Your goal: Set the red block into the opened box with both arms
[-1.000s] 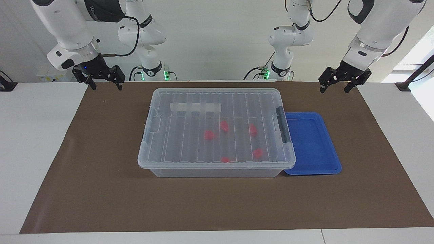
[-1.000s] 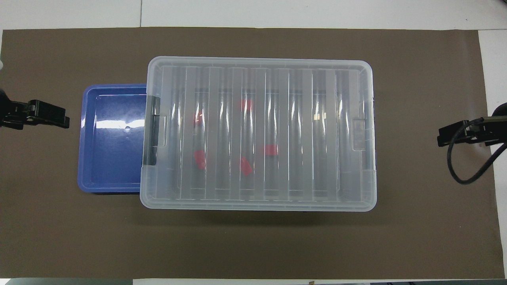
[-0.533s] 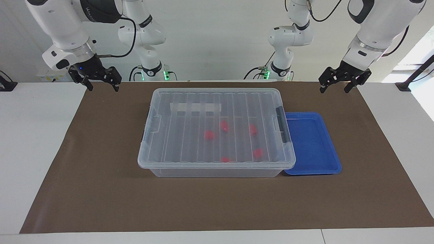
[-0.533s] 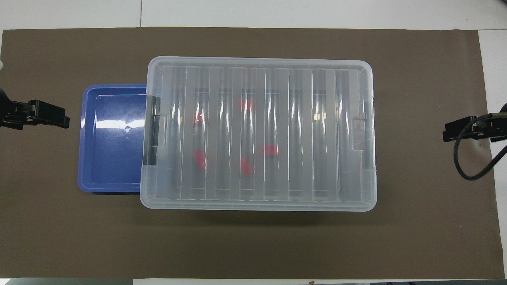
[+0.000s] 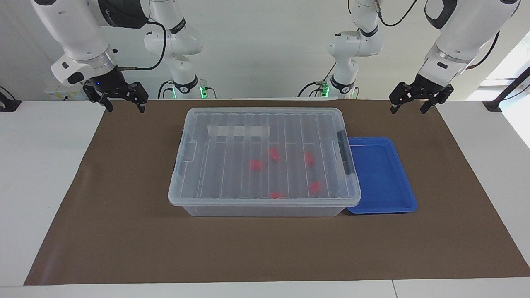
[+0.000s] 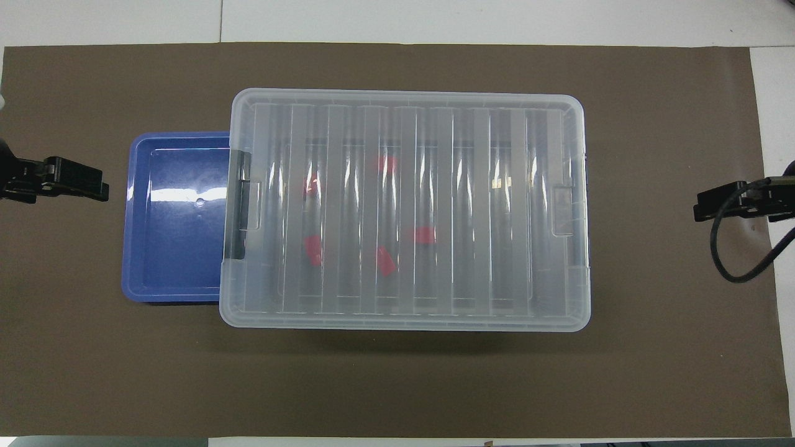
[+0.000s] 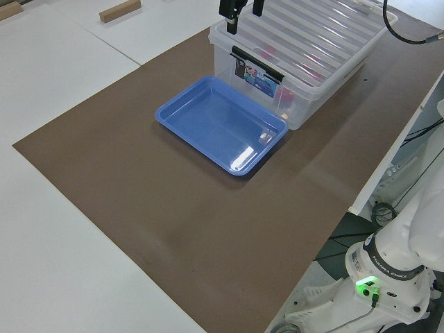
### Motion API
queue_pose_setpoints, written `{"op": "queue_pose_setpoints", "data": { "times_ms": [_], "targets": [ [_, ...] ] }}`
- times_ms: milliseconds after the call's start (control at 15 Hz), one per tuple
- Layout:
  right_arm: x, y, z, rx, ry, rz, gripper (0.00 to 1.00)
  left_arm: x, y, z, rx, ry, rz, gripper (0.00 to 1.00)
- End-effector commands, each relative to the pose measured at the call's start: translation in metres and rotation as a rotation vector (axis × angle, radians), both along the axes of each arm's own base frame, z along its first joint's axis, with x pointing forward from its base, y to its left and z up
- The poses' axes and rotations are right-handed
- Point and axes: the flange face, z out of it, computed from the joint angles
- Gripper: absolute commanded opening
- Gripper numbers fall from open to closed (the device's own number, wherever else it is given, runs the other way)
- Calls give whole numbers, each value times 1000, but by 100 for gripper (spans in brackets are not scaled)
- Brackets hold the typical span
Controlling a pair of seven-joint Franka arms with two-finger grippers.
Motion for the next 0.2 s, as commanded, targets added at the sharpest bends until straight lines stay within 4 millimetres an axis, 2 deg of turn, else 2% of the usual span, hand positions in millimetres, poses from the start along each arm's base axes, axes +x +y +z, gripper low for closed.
{"op": "queue_pose_setpoints", "data": {
  "times_ms": [0,133],
  "targets": [
    [-3,0,-1,0,-15,-2,100,-6,3,1,-10,8,-4,100],
    [-3,0,-1,0,-15,-2,100,-6,3,1,-10,8,-4,100]
  ]
}}
